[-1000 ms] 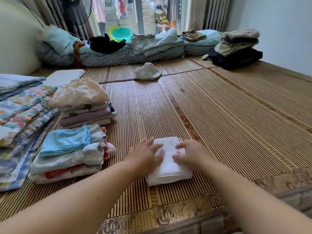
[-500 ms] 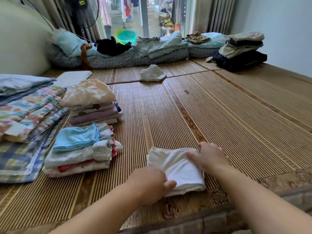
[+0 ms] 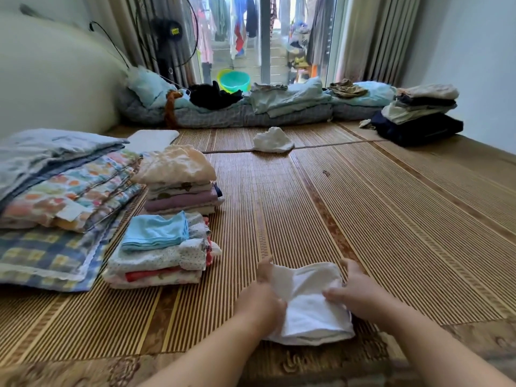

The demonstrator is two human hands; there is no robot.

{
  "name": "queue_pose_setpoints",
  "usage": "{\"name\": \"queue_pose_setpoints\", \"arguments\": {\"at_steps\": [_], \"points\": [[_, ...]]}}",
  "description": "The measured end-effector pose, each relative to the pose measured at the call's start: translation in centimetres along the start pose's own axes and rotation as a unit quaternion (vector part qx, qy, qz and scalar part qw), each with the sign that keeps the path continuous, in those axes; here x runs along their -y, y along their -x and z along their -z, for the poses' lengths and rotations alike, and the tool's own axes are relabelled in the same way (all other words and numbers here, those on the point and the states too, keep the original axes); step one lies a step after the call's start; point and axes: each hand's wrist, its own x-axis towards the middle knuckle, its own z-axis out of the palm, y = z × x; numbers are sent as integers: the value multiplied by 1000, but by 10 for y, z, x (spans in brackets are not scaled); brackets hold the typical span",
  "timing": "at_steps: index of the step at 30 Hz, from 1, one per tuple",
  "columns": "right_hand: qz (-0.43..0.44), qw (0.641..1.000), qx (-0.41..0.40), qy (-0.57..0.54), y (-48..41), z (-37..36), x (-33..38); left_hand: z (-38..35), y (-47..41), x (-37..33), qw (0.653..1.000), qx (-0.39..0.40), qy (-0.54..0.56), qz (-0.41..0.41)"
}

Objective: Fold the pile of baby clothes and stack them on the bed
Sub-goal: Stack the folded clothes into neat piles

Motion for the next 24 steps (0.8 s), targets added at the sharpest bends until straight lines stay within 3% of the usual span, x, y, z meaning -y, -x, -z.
{"name": "queue_pose_setpoints", "arguments": {"at_steps": [4, 8, 16, 20, 24], "points": [[52, 993, 107, -9, 12, 7, -13, 6, 2, -2, 984, 66, 158, -51], [73, 992, 97, 28, 12, 6, -10, 20, 7, 10, 988, 104, 103, -52], [194, 967, 67, -149, 5, -19, 96, 136, 9, 35, 978, -73, 122, -154], [262, 950, 72, -153, -5, -66, 162, 216, 1, 69, 976, -123, 130, -120], [272, 949, 128, -93, -32, -105, 213, 258, -22, 111, 982, -133, 119, -59]]}}
